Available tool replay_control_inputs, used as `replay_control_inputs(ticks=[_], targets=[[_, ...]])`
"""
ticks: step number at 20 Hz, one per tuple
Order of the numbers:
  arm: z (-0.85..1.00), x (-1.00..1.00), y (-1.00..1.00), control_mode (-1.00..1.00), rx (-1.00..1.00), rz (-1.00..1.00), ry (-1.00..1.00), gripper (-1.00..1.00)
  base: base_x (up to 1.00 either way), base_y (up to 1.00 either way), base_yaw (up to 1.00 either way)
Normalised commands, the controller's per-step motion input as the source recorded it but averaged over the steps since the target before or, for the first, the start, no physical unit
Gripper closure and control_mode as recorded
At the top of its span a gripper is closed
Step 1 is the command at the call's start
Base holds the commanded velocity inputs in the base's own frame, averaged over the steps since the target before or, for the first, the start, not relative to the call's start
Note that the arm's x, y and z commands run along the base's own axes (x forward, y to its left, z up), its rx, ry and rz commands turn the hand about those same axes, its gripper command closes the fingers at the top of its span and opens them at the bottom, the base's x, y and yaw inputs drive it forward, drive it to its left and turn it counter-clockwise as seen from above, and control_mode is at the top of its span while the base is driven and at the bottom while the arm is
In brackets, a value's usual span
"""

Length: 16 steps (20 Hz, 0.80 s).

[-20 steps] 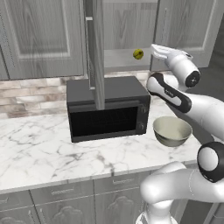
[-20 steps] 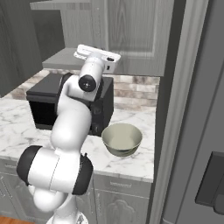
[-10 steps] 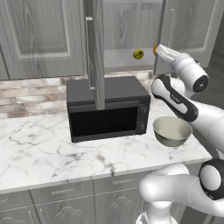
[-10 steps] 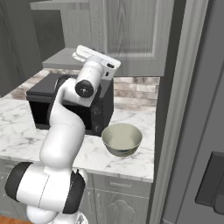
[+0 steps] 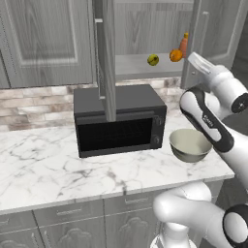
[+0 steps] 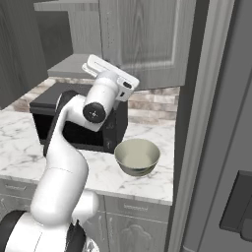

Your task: Open the cabinet. Pick the pear and orange from the cabinet and place them into the bowl. Then close the cabinet.

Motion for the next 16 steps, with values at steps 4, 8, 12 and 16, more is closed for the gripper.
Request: replay_control_inputs(ticks=[4, 8, 12, 16], targets=[[0.50, -1.00, -1.00, -1.00, 0.11, 0.06, 0.00, 1.00, 0.00, 0.00, 0.00], [0.46, -1.00, -1.00, -1.00, 0.11, 0.08, 0.00, 1.00, 0.00, 0.00, 0.00], [0.25, -0.92, -1.00, -1.00, 0.10, 0.07, 0.00, 1.00, 0.00, 0.00, 0.00], [0.00, -0.13, -0.25, -1.00, 0.00, 0.06, -0.01, 1.00, 0.00, 0.00, 0.00]])
